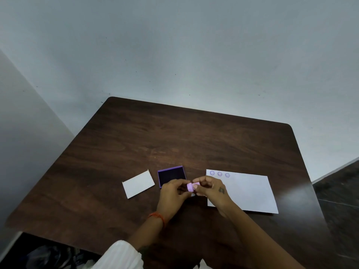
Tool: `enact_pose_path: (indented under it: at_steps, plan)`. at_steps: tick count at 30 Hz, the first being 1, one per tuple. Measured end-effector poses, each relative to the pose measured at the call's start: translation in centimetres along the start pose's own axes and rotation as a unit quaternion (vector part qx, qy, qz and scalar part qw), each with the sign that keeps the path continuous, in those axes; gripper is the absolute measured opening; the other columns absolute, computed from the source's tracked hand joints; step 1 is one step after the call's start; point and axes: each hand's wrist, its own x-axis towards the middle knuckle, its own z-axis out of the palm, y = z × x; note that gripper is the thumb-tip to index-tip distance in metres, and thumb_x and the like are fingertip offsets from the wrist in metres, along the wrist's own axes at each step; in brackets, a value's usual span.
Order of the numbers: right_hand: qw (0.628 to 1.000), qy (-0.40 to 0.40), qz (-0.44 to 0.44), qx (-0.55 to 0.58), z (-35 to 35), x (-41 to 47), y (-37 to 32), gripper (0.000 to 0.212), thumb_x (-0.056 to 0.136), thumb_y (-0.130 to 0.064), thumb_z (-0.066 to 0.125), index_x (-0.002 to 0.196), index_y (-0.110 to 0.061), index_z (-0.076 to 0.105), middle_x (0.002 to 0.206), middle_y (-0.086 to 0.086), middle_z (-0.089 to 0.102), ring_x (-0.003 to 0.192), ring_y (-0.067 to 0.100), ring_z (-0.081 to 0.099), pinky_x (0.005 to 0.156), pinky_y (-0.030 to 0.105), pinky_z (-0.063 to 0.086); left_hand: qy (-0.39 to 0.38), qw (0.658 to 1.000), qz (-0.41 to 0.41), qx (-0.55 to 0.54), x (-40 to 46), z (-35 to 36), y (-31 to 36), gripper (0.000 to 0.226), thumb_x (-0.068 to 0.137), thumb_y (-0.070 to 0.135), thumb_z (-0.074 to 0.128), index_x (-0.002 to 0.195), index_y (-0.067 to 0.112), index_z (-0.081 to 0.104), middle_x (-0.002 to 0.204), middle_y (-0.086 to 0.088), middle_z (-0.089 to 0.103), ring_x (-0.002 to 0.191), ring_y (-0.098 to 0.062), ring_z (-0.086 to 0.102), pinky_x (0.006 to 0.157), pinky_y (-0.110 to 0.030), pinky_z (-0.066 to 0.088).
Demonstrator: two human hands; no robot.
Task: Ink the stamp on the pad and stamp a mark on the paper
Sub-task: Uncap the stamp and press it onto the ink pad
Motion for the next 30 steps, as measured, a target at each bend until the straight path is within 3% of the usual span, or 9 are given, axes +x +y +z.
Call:
enact_pose_path:
  at_steps: [4,8,12,16,21,24,28,30]
  plan:
    - [0.999,0.018,0.035,-0.037,0.0,0.1,0.2,0.019,0.082,-0.030,0.067,0.092,-0.015,0.069,0.088,0.008,0.072,0.079,0.016,0.069,0.076,0.031,0.059,-0.011,1.000,-0.005,-0.006,0.0,0.0,0.1,0.030,0.074,0.015,0.075,0.103,0.019,0.066,0.098,0.002,0.070,0.088,-0.004,0.063,0.085,-0.025,0.054]
    - [1.000,-0.002,0.029,-0.007,-0.3,0.0,-0.3,0.013,0.082,-0.015,0.068,0.094,-0.009,0.070,0.096,0.014,0.071,0.086,0.021,0.068,0.075,0.026,0.058,-0.025,0.999,-0.021,-0.026,0.0,0.0,0.1,0.029,0.072,0.015,0.077,0.099,0.020,0.067,0.095,0.004,0.070,0.086,-0.004,0.064,0.083,-0.023,0.054]
    - [0.986,0.004,0.106,0.129,-1.0,-0.1,-0.7,0.014,0.087,-0.008,0.061,0.099,-0.007,0.068,0.099,0.014,0.069,0.089,0.022,0.066,0.072,0.024,0.056,-0.039,0.997,-0.045,-0.043,-0.1,0.1,0.0,0.029,0.071,0.012,0.077,0.095,0.023,0.065,0.094,0.006,0.068,0.086,-0.003,0.063,0.077,-0.016,0.052]
    - [0.934,-0.008,0.182,0.308,-1.7,-0.4,-0.9,0.014,0.090,-0.001,0.054,0.098,-0.003,0.065,0.092,0.012,0.067,0.080,0.018,0.062,0.062,0.024,0.056,-0.064,0.995,-0.061,-0.053,0.1,0.7,-0.3,0.028,0.071,0.006,0.076,0.092,0.021,0.064,0.095,0.003,0.067,0.086,-0.006,0.063,0.076,-0.016,0.052]
    - [0.897,-0.008,0.211,0.389,-2.2,-1.0,-1.2,0.013,0.089,0.003,0.052,0.091,-0.002,0.064,0.088,0.014,0.065,0.075,0.017,0.060,0.051,0.021,0.057,-0.102,0.991,-0.080,-0.034,0.0,1.6,-1.0,0.031,0.074,0.007,0.074,0.102,0.018,0.064,0.101,0.003,0.065,0.086,-0.002,0.060,0.068,-0.005,0.047]
    - [0.890,-0.013,0.213,0.402,-2.4,-1.1,-1.3,0.015,0.088,0.006,0.051,0.092,-0.001,0.064,0.088,0.015,0.066,0.076,0.018,0.061,0.051,0.022,0.057,-0.104,0.991,-0.080,0.003,0.2,2.0,-1.2,0.038,0.073,0.010,0.074,0.109,0.016,0.063,0.113,-0.001,0.063,0.091,-0.004,0.058,0.072,-0.008,0.046]
    - [0.885,-0.018,0.204,0.419,-2.6,-1.1,-1.5,0.018,0.088,0.008,0.049,0.092,-0.001,0.064,0.087,0.015,0.069,0.080,0.021,0.063,0.056,0.024,0.059,-0.120,0.988,-0.060,0.071,0.5,2.1,-1.2,0.051,0.073,0.018,0.076,0.120,0.018,0.057,0.121,-0.003,0.056,0.101,-0.012,0.055,0.091,-0.025,0.048]
    - [0.884,-0.026,0.201,0.422,-2.8,-1.1,-1.7,0.019,0.088,0.009,0.049,0.096,-0.001,0.063,0.091,0.016,0.069,0.084,0.022,0.063,0.059,0.025,0.060,-0.119,0.988,-0.053,0.089,0.4,2.0,-1.2,0.053,0.073,0.022,0.076,0.122,0.019,0.055,0.120,-0.002,0.054,0.099,-0.012,0.055,0.092,-0.029,0.048]
